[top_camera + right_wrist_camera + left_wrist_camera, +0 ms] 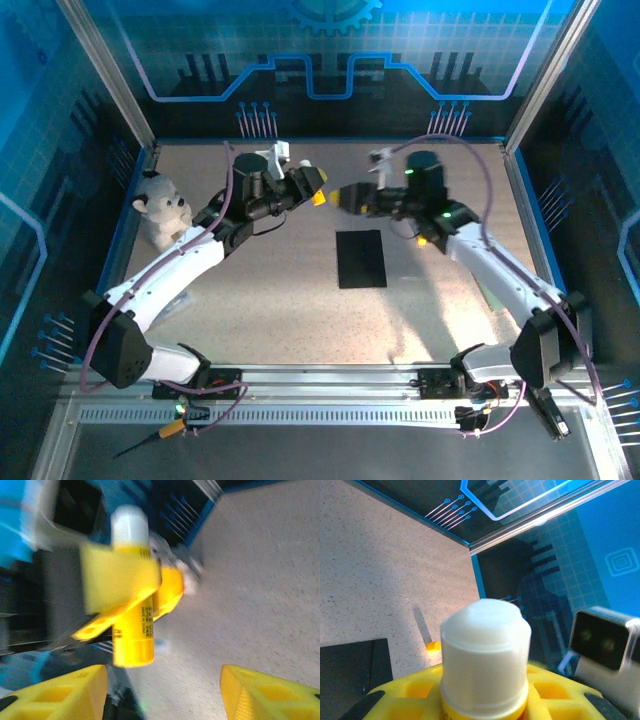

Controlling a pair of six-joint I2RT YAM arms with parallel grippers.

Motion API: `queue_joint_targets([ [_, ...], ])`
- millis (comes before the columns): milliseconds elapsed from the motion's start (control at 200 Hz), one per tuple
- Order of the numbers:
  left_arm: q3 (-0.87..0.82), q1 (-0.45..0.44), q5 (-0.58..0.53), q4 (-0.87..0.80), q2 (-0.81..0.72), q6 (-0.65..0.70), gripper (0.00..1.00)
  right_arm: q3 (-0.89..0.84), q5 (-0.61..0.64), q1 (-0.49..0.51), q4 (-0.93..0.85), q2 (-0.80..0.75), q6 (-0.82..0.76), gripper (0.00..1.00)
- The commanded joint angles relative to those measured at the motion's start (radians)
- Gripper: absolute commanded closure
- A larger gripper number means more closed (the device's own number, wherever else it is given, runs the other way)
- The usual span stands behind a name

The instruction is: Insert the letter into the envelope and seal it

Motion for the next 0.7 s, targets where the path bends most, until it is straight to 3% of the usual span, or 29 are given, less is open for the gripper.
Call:
queue_joint_targets([
  [0,-0.031,0.061,0.176,0.112,-0.037,0.016,1.0,-0.087,-0.358,-0.122,0.331,-0.041,0.291,0.37],
  [110,-0.057,0.082,0.271,0.249,-0.015,-0.033,1.0,-0.123,-0.43,-0.127,0.532,-0.012,0.423,0.38],
  [260,-0.056,0.082,0.353,0.405,0.027,-0.1,1.0,-0.113,-0.401,-0.061,0.476,0.043,0.338,0.38],
  [695,-0.061,0.08,0.373,0.433,0.046,-0.104,1.0,-0.015,-0.37,0.055,0.745,0.234,0.497,0.44],
])
